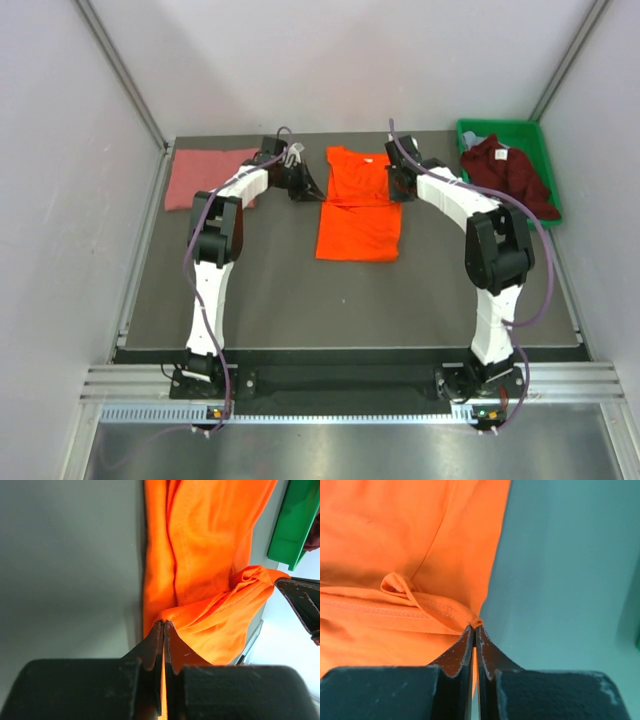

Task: Fold and stack the t-shirts
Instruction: Fold the tshirt

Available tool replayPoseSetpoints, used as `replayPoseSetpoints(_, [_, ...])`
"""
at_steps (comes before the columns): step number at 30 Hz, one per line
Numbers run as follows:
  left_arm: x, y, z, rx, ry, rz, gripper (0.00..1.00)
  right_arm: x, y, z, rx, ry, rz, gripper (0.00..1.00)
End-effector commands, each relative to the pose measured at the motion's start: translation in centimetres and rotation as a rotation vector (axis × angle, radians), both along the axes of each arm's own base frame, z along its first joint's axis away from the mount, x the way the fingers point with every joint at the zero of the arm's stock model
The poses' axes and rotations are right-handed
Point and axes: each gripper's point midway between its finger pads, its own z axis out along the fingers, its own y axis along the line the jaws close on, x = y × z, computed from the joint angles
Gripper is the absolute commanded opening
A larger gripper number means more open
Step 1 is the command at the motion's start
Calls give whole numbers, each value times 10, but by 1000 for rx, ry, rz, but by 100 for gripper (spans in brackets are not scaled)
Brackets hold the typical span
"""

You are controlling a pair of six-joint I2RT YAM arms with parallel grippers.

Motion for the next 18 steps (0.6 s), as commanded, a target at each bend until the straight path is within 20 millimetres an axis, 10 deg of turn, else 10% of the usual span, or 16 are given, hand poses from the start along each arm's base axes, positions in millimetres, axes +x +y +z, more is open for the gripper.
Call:
replayPoseSetpoints(1, [22,0,19,-32,-100,1,0,20,-2,5,11,-36,0,0])
replayPoseSetpoints(13, [34,-7,36,-101,-153,-7,1,25,-21,-9,13,-5,-56,0])
replayPoseSetpoints(18, [35,-4,35,-94,-151,-4,24,30,-18,-13,28,2,-39,16])
